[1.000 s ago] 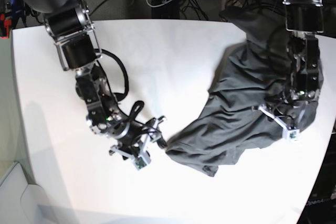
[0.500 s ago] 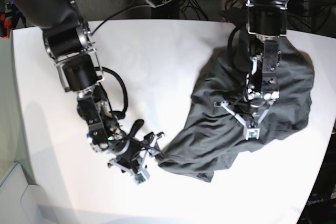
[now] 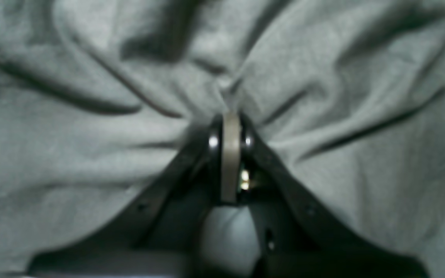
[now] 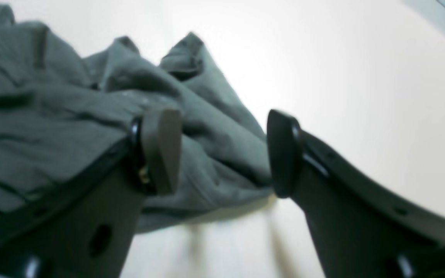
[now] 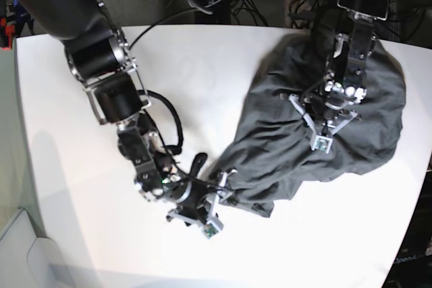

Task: Layout the t-shirt on the table in an organized manner, then fold the t-shirt properly
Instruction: 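Release the fabric from the right gripper and raise it away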

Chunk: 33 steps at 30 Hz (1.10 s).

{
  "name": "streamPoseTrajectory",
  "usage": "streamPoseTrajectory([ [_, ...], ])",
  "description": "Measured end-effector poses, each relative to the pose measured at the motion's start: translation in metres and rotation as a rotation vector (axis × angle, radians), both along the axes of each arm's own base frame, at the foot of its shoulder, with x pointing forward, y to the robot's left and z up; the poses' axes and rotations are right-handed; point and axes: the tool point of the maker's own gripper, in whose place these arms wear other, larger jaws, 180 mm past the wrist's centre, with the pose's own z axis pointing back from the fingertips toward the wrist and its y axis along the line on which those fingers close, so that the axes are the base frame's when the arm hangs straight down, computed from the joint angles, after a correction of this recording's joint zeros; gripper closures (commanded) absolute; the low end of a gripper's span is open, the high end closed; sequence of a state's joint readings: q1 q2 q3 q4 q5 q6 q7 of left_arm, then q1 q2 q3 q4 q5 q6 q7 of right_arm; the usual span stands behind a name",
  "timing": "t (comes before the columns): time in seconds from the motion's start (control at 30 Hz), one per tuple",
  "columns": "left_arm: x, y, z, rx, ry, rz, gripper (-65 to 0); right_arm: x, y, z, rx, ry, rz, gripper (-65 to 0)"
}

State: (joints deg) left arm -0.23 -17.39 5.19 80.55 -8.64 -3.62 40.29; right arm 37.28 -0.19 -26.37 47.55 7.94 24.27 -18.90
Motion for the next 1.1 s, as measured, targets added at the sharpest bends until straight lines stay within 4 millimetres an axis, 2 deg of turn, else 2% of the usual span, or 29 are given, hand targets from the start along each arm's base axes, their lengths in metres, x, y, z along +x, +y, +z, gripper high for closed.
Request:
streamPoseTrajectory([
  [0.07, -0.004, 0.000, -0.001, 0.005, 0.007, -0.029, -0.3, -0.008, 0.016, -0.002, 0.010, -0.011, 0.041, -36.2],
  [0.13, -0.005, 0.000, -0.001, 0.007, 0.012, -0.059, -0.3, -0.014, 0.024, -0.010, 0.029, 0.000, 0.058, -36.2],
  [0.23, -0.005, 0.001, 0.000, 0.011, 0.013, -0.070, -0.3, -0.022, 0.017, -0.036, 0.011, 0.046, 0.052, -36.2],
  [0.3, -0.005, 0.001, -0.001, 0.012, 0.014, -0.070, -0.3, -0.024, 0.011, -0.044, 0.007, 0.054, 0.043, -36.2],
  [0.43, -0.005, 0.002, -0.001, 0.012, 0.016, -0.069, -0.3, -0.011, 0.007, -0.042, 0.016, 0.047, 0.021, -36.2],
  [0.6, -0.005, 0.001, 0.000, 0.012, 0.014, -0.074, -0.3, 0.005, 0.012, -0.024, 0.053, 0.005, 0.009, -36.2],
  [0.77, -0.005, 0.001, -0.001, 0.013, 0.016, -0.073, -0.3, -0.003, 0.008, -0.043, 0.050, 0.045, -0.003, -36.2],
  [0.9, -0.005, 0.001, -0.001, 0.012, 0.016, -0.073, -0.3, -0.008, 0.016, -0.050, 0.086, 0.054, -0.007, -36.2],
  [1.1, -0.005, 0.002, -0.001, 0.016, 0.016, -0.074, -0.3, 0.008, 0.000, -0.046, 0.080, -0.015, -0.108, -36.2],
])
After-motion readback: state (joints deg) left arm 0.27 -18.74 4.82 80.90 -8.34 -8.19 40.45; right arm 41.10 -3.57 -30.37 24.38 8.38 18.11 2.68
